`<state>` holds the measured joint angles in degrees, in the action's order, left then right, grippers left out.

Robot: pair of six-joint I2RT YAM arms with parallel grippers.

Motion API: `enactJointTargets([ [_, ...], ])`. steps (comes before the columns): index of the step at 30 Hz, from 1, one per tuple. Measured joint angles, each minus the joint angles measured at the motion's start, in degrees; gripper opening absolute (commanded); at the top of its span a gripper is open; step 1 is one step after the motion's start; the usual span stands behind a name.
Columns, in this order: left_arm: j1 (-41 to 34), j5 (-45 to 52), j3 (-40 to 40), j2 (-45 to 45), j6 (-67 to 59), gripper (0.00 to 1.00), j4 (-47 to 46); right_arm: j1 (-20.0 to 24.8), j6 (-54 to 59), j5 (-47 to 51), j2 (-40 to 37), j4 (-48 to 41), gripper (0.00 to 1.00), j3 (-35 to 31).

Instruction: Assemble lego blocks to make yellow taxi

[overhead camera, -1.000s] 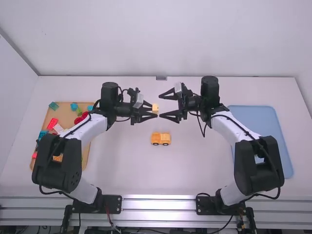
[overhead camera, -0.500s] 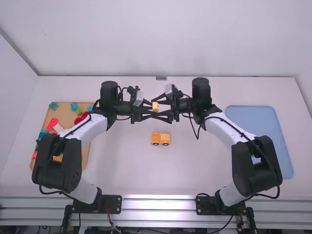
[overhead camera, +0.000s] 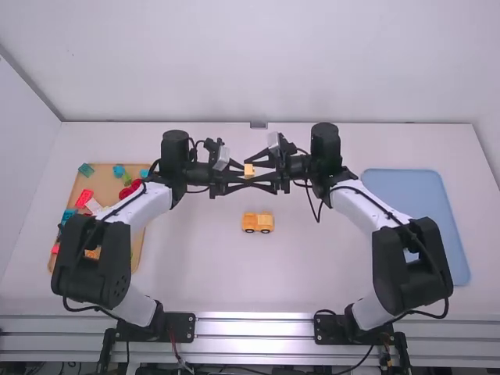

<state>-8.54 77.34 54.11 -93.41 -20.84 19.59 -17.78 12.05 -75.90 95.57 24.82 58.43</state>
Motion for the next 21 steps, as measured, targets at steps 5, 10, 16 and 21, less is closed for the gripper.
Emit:
enactJointTargets([
  [5,0.0,0.0,0.0,0.0,0.0,0.09,0.7,0.0,0.0,0.0,0.0,0.0,0.47,0.0],
  [10,-0.2,0.7,0.0,0.0,0.0,0.09,0.7,0.0,0.1,0.3,0.0,0.0,0.37,0.0],
  [16,-0.2,1.1,0.0,0.0,0.1,0.08,1.8,0.1,0.2,0.6,0.0,0.3,0.32,0.0],
  [21,-0.3,1.1,0.0,0.0,1.2,0.10,3.8,0.2,0.3,0.5,0.0,0.8,0.31,0.0],
])
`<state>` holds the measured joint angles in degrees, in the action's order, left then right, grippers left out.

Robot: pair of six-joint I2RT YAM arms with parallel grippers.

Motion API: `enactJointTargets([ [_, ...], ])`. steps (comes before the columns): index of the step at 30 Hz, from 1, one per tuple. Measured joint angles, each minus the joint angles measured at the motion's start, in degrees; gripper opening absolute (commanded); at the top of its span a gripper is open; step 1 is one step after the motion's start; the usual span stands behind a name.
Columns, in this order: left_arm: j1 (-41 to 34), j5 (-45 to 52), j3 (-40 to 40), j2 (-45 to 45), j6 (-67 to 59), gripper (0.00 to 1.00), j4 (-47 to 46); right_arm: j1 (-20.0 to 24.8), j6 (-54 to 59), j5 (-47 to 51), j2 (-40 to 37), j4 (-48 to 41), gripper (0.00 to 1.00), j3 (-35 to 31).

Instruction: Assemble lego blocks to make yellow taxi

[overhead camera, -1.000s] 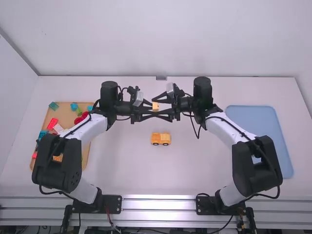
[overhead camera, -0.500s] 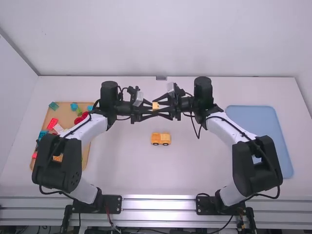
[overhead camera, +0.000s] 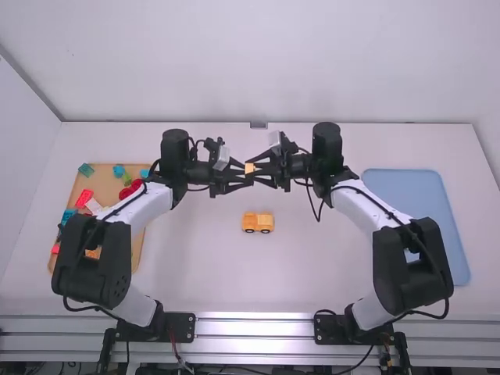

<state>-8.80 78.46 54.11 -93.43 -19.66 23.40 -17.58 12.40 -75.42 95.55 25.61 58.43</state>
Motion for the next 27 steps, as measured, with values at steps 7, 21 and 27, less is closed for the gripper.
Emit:
enactJointTargets([
  [7,0.0,0.0,0.0,0.0,0.6,0.99,1.3,0.0,-0.2,-0.3,0.0,-0.2,0.25,0.0],
  [21,0.3,-23.2,0.1,0.0,-5.5,0.99,-23.0,2.1,-7.6,17.1,0.0,-2.1,0.18,0.0],
  [27,3.5,-40.2,0.1,0.8,-4.8,0.99,-26.2,1.7,-4.2,31.5,0.0,-18.9,0.15,0.6],
])
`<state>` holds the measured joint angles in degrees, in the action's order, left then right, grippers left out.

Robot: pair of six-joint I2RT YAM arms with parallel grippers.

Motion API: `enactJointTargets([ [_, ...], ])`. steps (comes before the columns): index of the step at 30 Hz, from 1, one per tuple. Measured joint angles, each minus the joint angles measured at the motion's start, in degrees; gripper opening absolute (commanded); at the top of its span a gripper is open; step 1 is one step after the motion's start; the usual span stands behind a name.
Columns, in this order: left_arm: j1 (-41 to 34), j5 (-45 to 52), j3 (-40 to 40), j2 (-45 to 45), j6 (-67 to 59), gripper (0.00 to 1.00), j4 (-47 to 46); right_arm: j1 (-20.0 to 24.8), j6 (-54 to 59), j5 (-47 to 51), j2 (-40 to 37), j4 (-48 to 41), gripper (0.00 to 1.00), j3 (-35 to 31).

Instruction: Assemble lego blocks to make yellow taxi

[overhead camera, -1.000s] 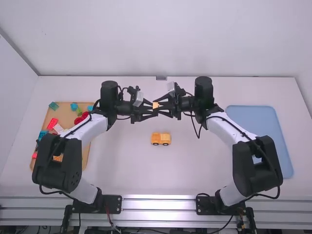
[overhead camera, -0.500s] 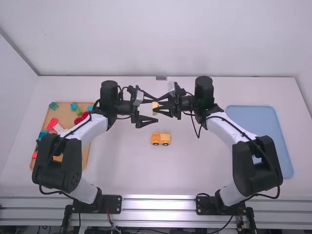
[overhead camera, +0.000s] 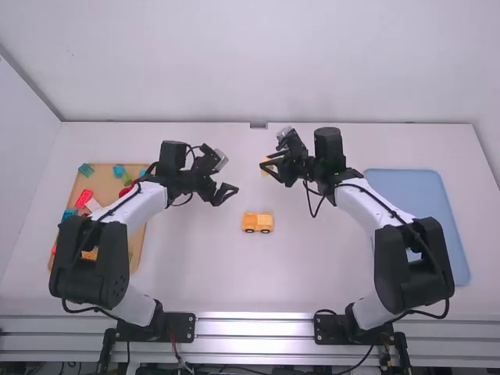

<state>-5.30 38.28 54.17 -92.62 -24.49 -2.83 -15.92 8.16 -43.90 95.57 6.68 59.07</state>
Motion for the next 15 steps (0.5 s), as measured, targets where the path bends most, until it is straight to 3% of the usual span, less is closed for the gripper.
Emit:
enactJointTargets([
  [3,4.4,-1.6,-1.3,5.7,-0.8,0.99,2.3,-3.6,4.2,7.1,0.0,-9.4,0.15,2.9],
  [8,9.5,-6.8,-7.3,19.4,1.9,0.99,8.5,-10.0,8.7,11.9,1.3,-13.4,0.11,8.0],
  [15,19.8,-12.5,-19.8,40.9,8.2,0.99,10.3,-18.9,16.0,15.2,14.6,-29.2,0.11,22.6],
])
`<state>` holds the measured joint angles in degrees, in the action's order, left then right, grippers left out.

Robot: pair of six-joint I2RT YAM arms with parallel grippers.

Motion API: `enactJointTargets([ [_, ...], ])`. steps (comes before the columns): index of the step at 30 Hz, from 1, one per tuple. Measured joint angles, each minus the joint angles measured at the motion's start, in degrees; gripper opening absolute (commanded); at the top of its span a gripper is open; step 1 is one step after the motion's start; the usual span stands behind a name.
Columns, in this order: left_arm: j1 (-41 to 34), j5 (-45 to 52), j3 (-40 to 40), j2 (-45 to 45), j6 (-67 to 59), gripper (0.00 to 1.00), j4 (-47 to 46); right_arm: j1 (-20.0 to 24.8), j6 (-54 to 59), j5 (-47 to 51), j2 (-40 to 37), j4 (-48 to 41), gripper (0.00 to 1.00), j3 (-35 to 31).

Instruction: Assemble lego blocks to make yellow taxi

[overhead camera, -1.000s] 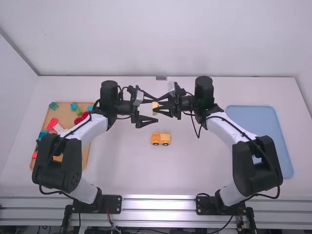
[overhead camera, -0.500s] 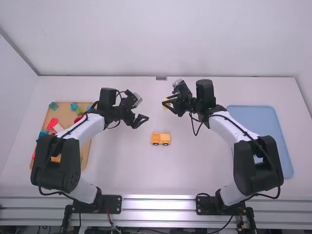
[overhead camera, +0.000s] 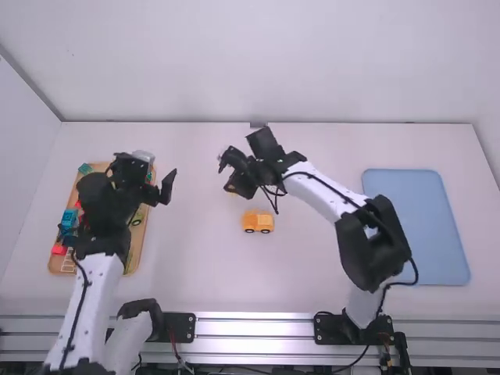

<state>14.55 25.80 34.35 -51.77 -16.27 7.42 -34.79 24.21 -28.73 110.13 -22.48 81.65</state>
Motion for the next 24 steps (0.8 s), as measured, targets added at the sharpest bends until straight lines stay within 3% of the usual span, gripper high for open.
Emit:
enactJointTargets([
  [4,5.7,-1.1,-5.7,10.3,3.1,0.99,-0.1,-5.4,5.2,3.1,8.4,-9.7,0.12,8.7],
  [12,10.8,-3.6,-10.6,22.3,7.6,0.99,-0.7,-16.5,10.7,15.9,18.1,-17.3,0.11,17.8],
  [16,10.9,-4.0,-11.2,23.4,8.3,0.99,-0.8,-18.7,11.1,22.2,23.4,-20.2,0.06,21.4],
  [24,10.9,-4.0,-11.2,23.5,8.5,0.99,-1.2,-17.4,9.5,27.6,26.7,-25.1,0.08,26.1],
])
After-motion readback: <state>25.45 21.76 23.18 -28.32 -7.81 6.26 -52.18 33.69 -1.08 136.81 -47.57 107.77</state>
